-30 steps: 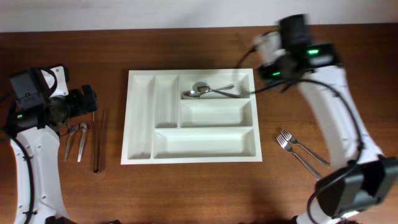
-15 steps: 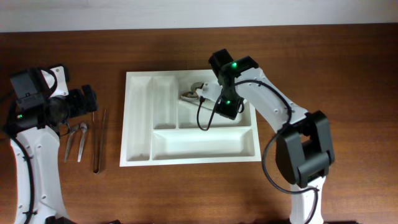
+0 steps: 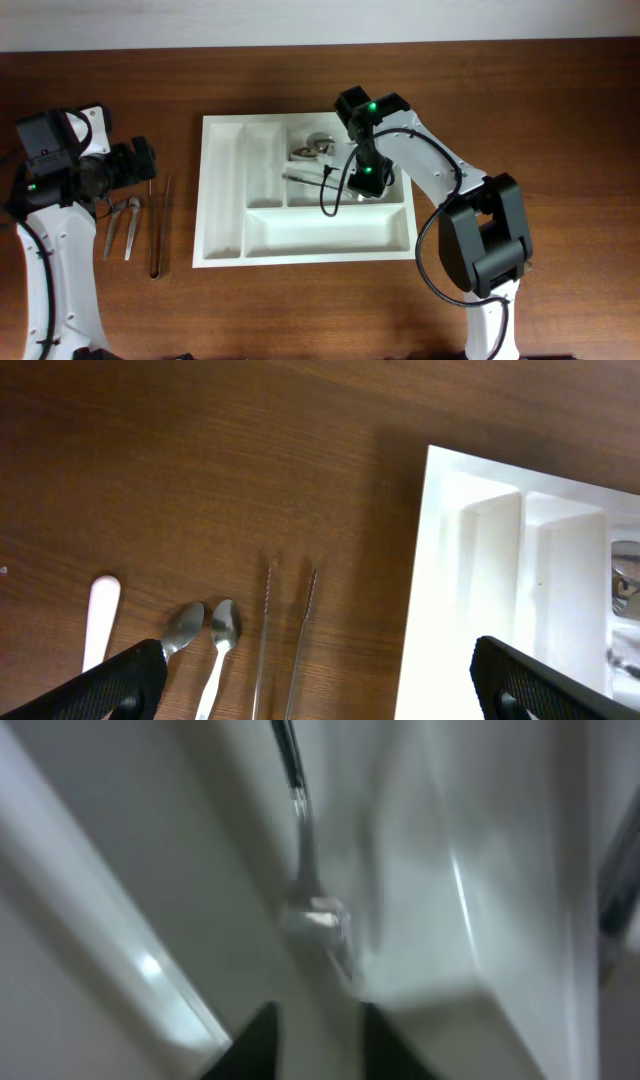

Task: Pack container
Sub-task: 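Carry the fork into the tray's middle compartment and release it, then lower the right gripper onto the next fork and grasp it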

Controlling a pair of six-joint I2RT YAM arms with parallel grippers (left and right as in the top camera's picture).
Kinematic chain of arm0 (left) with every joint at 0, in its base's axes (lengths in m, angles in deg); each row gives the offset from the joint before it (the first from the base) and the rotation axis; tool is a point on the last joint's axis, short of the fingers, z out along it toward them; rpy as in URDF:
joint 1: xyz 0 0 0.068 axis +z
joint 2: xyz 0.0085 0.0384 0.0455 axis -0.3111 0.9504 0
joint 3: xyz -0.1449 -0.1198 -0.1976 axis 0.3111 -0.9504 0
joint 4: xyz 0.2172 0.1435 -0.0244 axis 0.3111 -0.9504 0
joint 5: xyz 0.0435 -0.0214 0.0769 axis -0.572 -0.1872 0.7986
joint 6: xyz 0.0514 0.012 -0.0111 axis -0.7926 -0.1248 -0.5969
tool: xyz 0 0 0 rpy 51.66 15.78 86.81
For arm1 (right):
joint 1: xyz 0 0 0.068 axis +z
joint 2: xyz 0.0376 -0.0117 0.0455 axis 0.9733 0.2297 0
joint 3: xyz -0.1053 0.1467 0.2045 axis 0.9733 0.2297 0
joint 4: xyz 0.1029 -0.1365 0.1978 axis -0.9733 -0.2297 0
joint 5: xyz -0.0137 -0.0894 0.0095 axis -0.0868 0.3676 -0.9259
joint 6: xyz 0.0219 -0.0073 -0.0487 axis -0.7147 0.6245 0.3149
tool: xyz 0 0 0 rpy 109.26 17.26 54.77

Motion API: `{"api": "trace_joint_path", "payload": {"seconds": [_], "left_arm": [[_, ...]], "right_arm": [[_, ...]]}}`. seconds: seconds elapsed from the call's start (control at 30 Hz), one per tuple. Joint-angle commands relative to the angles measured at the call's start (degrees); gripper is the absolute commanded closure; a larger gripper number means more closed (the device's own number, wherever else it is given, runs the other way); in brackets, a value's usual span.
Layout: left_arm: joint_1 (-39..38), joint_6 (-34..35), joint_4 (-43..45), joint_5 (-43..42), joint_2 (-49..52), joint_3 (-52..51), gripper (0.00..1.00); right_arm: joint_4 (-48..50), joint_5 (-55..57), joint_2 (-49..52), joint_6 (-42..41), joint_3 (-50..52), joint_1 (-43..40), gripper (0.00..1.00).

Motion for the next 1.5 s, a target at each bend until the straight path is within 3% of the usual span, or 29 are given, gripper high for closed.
{"api": "trace_joint_path", "payload": {"seconds": [0.0, 0.27, 0.43, 0.57, 0.77, 0.87, 1.23, 1.47], "left_arm": [[0.35, -0.94, 0.09, -0.83, 0.15, 0.98, 0.01], [0.35, -0.94, 0.09, -0.83, 0.15, 0.98, 0.01], [0.35, -0.94, 0.09, -0.83, 0.15, 0.98, 0.01], [0.35, -0.94, 0.09, -0.83, 0.15, 0.98, 0.01], [0.35, -0.94, 0.09, -0.83, 0.15, 0.98, 0.01], [0.35, -0.94, 0.09, -0.83, 0.15, 0.98, 0.01], [0.35, -0.94, 0.09, -0.83, 0.15, 0.98, 0.01], [0.35, -0.94, 0.09, -0.83, 0.15, 0.98, 0.01]], "right_arm": [[-0.20, 6.86, -0.07, -2.12, 0.22, -2.14, 0.60], [-2.67, 12.92, -8.20, -6.99, -2.16, -5.11, 0.64], [-1.60, 14.14, -18.73, -6.99, -3.26, -8.17, 0.52], [-1.16, 10.71, -25.14, -8.11, -3.23, -13.11, 0.51], [-3.89, -0.17, -26.23, -28.46, -1.40, -26.12, 0.51], [-7.21, -1.55, -25.00, -34.01, 2.64, -31.10, 0.52], [-4.00, -2.56, -24.63, -34.62, 24.24, -34.82, 0.52], [9.70, 4.76, -24.63, -28.55, 34.73, -35.01, 0.52]]}}
